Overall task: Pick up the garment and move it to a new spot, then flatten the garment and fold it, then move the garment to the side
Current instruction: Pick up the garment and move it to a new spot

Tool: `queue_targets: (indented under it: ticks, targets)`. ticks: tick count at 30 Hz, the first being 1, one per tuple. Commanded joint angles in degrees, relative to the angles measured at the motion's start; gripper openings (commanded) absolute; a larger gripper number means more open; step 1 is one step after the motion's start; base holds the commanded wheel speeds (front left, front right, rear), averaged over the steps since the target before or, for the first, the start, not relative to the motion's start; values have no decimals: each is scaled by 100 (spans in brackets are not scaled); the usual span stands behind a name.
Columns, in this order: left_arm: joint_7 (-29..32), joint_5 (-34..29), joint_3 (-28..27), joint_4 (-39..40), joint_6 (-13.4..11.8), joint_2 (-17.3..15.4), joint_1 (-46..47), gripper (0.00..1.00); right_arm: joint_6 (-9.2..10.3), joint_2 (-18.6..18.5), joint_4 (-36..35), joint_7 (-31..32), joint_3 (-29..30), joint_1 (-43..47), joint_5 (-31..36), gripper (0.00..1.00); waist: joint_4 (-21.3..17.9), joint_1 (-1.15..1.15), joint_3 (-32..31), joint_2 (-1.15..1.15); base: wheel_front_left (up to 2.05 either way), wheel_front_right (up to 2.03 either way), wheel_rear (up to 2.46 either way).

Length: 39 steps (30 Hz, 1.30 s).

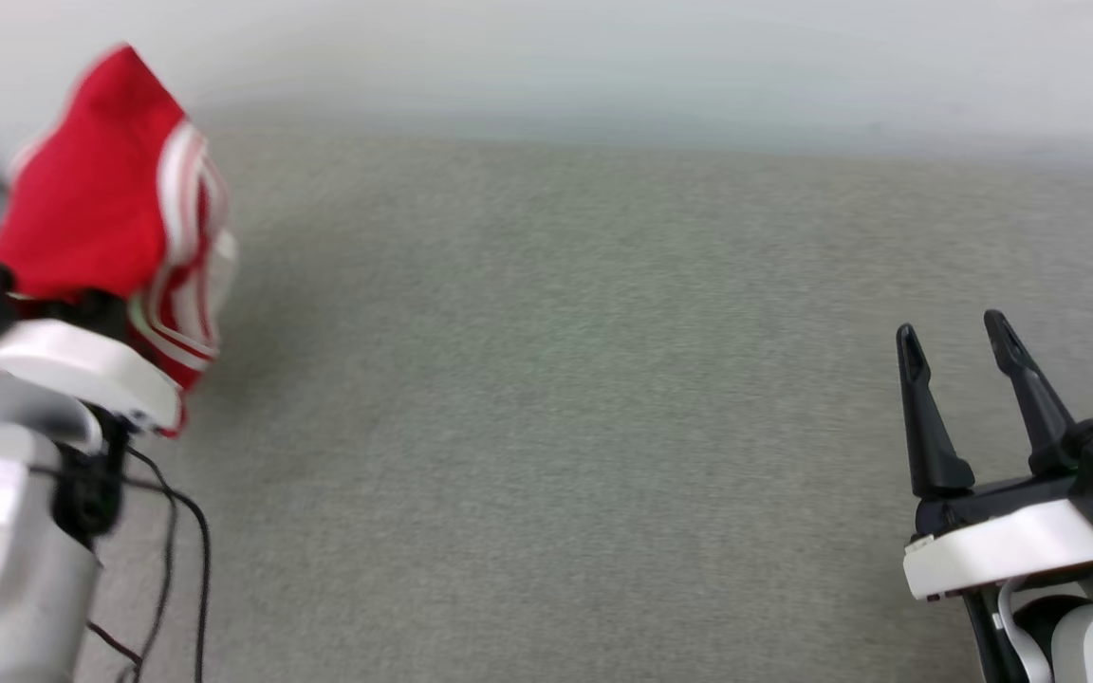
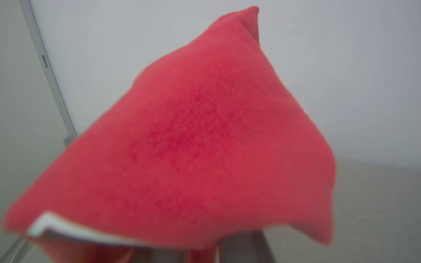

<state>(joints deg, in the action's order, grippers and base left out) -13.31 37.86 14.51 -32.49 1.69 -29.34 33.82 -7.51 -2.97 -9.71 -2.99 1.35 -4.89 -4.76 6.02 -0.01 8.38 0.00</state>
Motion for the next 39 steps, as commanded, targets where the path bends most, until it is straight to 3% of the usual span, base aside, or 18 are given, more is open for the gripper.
queue_targets:
  ticks: [1,6,11,21,28,34,36,39]
  targets:
    - [31,-26,44,357,-110,48,-246,0,4,12,-1,2,19,95,-35,100,-269,1,-180,0,0,0,0]
    - [393,-82,257,1597,-485,145,-976,0,4,13,-5,15,-28,197,-134,100,-700,1,-241,0,0,0,0]
    - [885,-165,730,2505,-564,317,-1318,0,4,12,-34,-21,-88,181,-197,100,-1147,1,-73,0,0,0,0]
    - [1783,-559,2176,2873,-20,875,-975,0,3,13,99,-317,-227,-92,-487,100,-2018,1,721,0,0,0,0]
    - [2089,-863,3083,2540,352,1195,-838,0,4,12,290,-541,-279,-232,-627,100,-2285,1,1058,0,0,0,0]
    - [2079,-976,3622,2205,494,1289,-758,0,4,13,458,-670,-270,-329,-668,100,-2267,1,1174,0,0,0,0]
    - [2032,-917,3726,2111,530,1333,-765,100,3,13,482,-696,-241,-358,-658,100,-2195,1,1148,0,0,0,0]
    - [1752,-934,3736,2057,536,1383,-670,100,4,11,523,-710,-145,-359,-684,100,-2044,1,1013,0,0,0,0]
